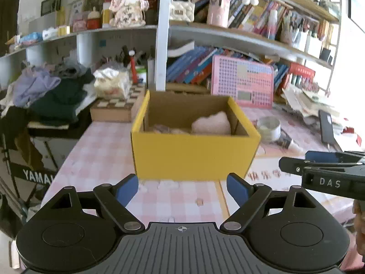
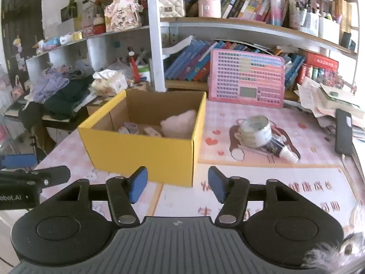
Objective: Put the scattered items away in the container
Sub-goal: 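Withdraw both open tools up out of the yellow box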
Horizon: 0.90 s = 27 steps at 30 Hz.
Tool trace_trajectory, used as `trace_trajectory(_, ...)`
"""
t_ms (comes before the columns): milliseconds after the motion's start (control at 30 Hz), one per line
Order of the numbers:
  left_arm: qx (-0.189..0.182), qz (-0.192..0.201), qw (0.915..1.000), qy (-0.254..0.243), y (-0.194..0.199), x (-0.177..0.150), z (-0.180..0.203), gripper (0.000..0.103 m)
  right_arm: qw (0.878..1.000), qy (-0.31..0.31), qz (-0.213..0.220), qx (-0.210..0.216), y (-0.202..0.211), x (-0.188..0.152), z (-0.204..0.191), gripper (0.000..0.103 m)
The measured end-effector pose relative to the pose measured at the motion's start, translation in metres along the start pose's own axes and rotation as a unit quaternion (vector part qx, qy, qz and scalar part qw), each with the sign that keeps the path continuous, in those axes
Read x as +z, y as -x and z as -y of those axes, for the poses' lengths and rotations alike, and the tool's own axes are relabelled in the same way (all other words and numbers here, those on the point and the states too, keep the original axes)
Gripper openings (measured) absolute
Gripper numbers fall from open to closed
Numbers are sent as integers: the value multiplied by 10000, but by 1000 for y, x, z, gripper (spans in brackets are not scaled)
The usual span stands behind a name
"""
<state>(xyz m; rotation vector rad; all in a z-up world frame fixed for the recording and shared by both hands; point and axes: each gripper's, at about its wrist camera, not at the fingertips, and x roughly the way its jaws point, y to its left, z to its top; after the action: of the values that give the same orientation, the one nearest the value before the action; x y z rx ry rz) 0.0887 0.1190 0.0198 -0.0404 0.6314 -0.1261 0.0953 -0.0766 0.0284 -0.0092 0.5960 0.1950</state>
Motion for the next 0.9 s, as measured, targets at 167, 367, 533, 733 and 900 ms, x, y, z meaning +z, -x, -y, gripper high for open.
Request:
trace_trajectory(167, -57, -86, 9999, -41, 3, -10, 4, 87, 9993, 263, -21, -254, 8, -19, -7, 72)
trace_trajectory(367, -107, -304, 9994, -157, 0, -25, 12, 87, 9991, 151, -309, -243, 12, -34, -4, 76)
trace_trajectory(533, -155, -466, 9983, -305, -4, -30, 18, 87, 9984, 48, -492, -275, 12, -41, -2, 82)
trace_trajectory(733, -202, -639, 9972, -342, -11, -32, 23, 94, 9973, 3, -626, -382, 13, -48, 1, 88)
trace_trajectory(900, -270, -685, 9963, -437, -14, -32, 28, 95, 9965, -84, -685, -461, 14, -51, 7, 89)
